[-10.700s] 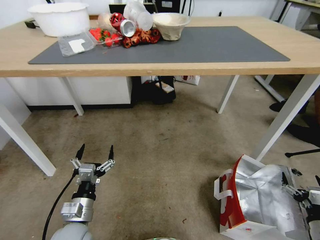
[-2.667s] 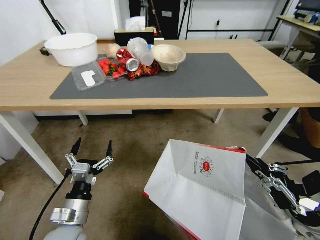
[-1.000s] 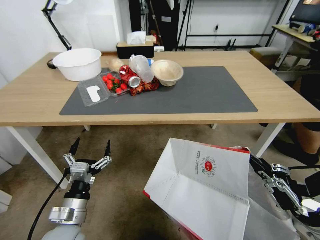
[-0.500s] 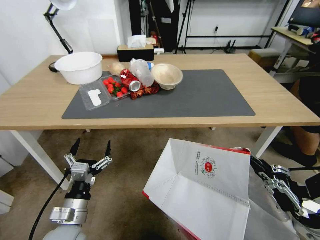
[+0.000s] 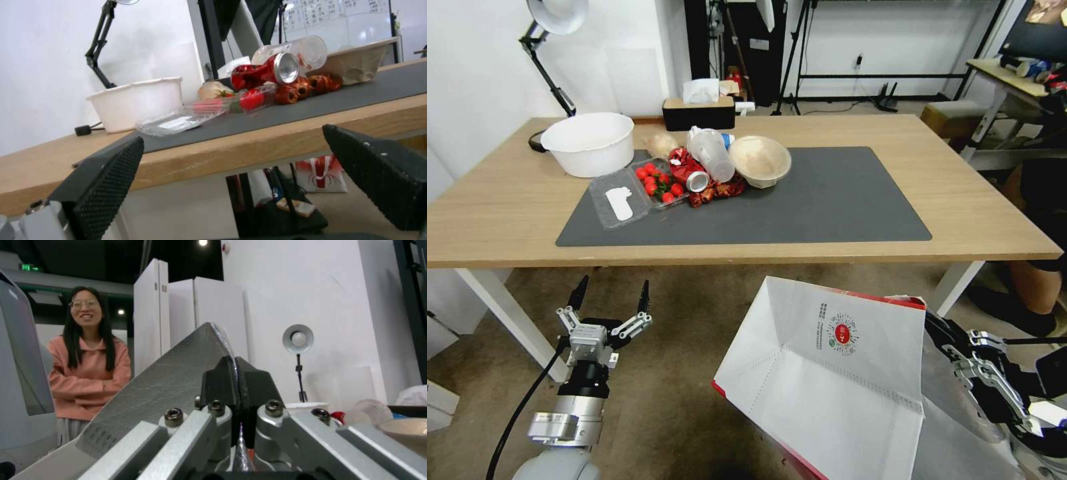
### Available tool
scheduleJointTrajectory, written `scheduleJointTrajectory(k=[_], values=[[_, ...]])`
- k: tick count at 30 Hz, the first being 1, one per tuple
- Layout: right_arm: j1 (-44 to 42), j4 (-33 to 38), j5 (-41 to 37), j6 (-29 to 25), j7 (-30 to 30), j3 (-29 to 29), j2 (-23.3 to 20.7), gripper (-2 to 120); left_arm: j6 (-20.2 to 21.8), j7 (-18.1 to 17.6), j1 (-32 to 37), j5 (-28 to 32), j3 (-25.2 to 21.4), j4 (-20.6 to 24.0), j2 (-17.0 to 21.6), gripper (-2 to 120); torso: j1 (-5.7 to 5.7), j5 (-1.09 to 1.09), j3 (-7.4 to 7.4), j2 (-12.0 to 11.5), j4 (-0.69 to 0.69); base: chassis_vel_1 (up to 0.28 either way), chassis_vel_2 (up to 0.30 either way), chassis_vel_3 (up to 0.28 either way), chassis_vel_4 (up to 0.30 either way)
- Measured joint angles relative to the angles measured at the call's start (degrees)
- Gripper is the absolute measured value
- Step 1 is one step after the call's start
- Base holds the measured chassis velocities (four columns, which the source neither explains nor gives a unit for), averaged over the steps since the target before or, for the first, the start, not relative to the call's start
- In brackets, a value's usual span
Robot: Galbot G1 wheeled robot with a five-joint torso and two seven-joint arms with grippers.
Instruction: Pick up the food delivery bag from the floor and place it on the table.
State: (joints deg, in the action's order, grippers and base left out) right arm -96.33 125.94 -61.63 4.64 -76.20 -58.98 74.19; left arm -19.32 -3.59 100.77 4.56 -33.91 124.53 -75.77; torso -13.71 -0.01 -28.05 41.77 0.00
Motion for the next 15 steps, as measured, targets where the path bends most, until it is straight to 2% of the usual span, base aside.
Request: scheduleJointTrajectory(k=[15], values=[[0.06, -0.01, 0.41, -0.32, 0.15, 0.44, 0.22, 0, -0.45, 0.01, -0.14, -0.11, 0.27, -0.62, -0.21, 100, -1.64, 0.01, -2.25, 3.88, 0.0, 0.0, 0.0, 0.0, 0.0]])
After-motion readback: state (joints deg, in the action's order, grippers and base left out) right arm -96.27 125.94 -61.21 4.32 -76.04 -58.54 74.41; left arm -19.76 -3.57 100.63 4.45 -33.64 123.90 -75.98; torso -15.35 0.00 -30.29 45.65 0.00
